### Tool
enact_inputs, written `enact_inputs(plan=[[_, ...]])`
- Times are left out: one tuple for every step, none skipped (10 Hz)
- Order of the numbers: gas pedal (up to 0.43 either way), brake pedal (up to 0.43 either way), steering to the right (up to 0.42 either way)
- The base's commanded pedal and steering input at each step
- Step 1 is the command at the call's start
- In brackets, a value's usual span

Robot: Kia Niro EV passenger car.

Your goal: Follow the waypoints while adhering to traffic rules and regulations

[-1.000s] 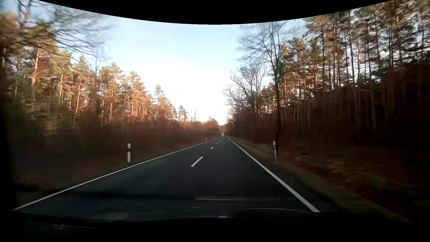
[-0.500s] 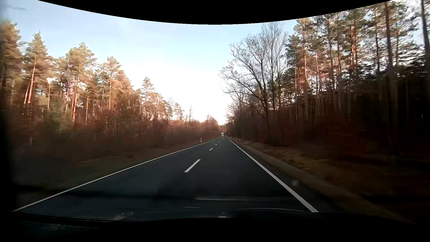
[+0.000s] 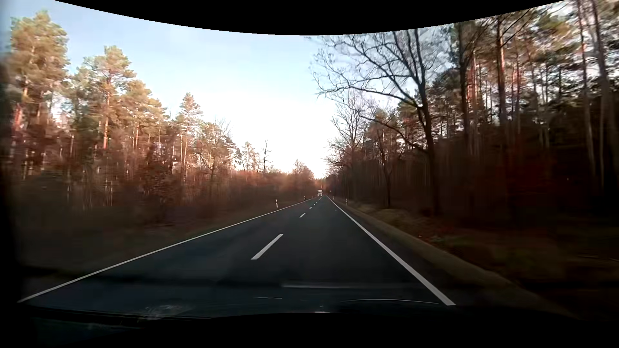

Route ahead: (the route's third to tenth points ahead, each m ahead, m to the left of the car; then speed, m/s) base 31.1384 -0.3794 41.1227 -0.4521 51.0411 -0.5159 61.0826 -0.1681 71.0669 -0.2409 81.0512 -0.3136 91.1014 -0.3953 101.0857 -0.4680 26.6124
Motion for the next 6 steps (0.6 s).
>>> enact_inputs(plan=[[0.177,0.0,-0.002],[0.177,0.0,-0.002],[0.177,0.0,-0.002],[0.177,0.0,-0.002],[0.177,0.0,-0.002],[0.177,0.0,-0.002]])
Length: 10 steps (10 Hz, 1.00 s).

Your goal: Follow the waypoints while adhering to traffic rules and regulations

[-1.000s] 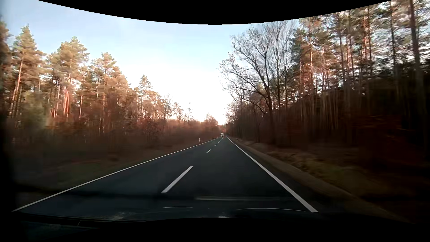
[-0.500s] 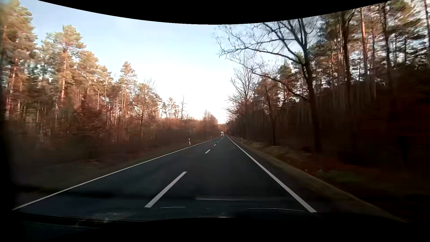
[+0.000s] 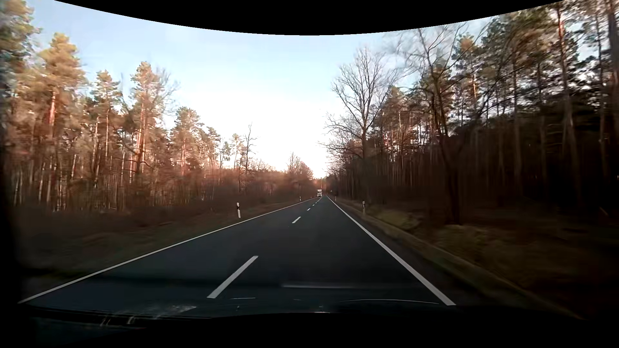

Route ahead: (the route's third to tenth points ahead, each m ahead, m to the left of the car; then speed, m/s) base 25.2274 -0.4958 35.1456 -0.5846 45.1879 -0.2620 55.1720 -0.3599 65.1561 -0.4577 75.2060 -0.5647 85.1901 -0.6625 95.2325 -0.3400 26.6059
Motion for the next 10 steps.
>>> enact_inputs(plan=[[0.177,0.0,-0.002],[0.177,0.0,-0.001],[0.177,0.0,-0.001],[0.177,0.0,-0.001],[0.177,0.0,-0.001],[0.177,0.0,-0.001],[0.177,0.0,0.0],[0.177,0.0,0.0],[0.177,0.0,0.0],[0.177,0.0,0.0]])
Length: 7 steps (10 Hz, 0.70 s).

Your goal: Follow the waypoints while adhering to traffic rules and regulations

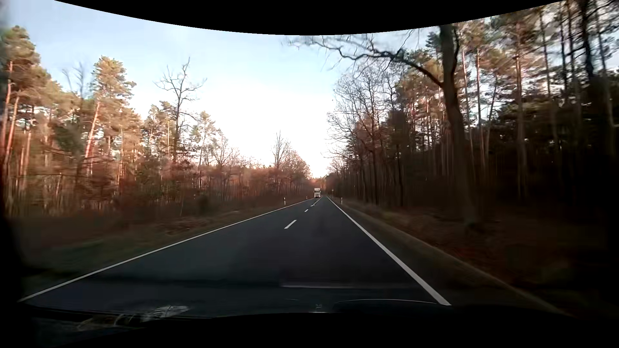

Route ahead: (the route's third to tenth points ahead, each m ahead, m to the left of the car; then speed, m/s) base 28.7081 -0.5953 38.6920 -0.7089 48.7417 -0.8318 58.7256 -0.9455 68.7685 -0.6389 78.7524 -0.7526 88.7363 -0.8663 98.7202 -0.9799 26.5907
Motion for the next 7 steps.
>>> enact_inputs(plan=[[0.177,0.0,0.0],[0.177,0.0,0.0],[0.177,0.0,0.0],[0.177,0.0,0.0],[0.177,0.0,0.0],[0.177,0.0,0.0],[0.177,0.0,0.0]])
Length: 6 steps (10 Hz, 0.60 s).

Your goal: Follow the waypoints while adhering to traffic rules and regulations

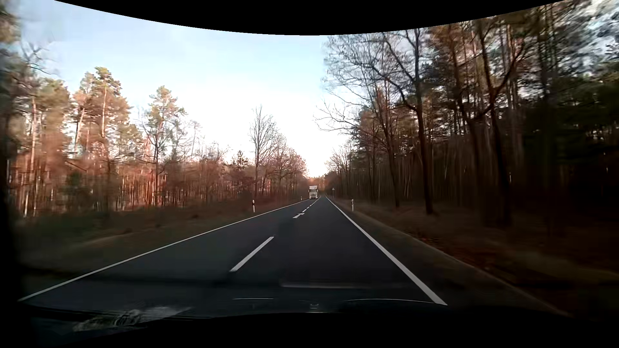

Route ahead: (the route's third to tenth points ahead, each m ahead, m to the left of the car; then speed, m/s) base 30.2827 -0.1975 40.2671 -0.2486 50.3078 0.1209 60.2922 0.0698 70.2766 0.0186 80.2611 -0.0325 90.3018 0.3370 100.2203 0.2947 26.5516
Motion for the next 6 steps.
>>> enact_inputs(plan=[[0.177,0.0,-0.001],[0.177,0.0,-0.002],[0.177,0.0,-0.002],[0.177,0.0,-0.002],[0.177,0.0,-0.002],[0.177,0.0,-0.002]])
